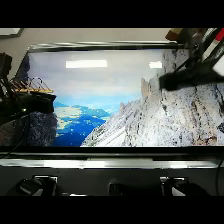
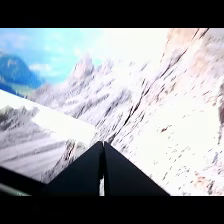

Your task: Fold the clothes and pants, and hang the long-sleeved shirts on hangers.

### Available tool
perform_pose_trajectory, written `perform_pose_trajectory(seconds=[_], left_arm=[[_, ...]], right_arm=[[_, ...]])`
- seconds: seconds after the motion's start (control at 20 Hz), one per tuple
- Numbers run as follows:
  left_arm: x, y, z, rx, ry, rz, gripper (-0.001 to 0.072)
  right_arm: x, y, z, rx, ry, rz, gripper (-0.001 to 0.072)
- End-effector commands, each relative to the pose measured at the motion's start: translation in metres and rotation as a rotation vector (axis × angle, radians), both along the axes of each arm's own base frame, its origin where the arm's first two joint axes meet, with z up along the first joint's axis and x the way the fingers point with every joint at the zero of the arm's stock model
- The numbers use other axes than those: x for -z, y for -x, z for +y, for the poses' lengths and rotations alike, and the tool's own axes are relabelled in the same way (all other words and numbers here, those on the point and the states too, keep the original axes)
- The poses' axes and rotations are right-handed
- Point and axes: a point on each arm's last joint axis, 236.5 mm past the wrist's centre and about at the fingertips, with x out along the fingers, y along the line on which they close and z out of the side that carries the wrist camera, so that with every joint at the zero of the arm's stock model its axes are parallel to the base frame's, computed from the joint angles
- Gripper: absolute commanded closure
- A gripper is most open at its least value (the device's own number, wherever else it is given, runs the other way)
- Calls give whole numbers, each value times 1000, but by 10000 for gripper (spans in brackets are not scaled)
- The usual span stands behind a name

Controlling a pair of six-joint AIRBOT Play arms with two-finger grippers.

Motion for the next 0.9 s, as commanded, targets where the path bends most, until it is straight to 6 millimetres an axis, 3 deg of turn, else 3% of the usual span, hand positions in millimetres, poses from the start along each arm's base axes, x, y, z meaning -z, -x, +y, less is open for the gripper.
perform_pose_trajectory(seconds=[0.0, 0.1, 0.2, 0.85], left_arm=[[14, 7, 39, -70, -162, 38, 690], [18, 8, 46, -81, -195, 51, 690], [20, 9, 47, -83, -203, 58, 689], [19, 9, 46, -80, -195, 59, 689]], right_arm=[[69, 55, 29, -139, 67, 206, 682], [93, 69, 28, -139, 74, 281, 682], [103, 75, 25, -137, 82, 317, 682], [103, 73, 25, -133, 80, 307, 682]])
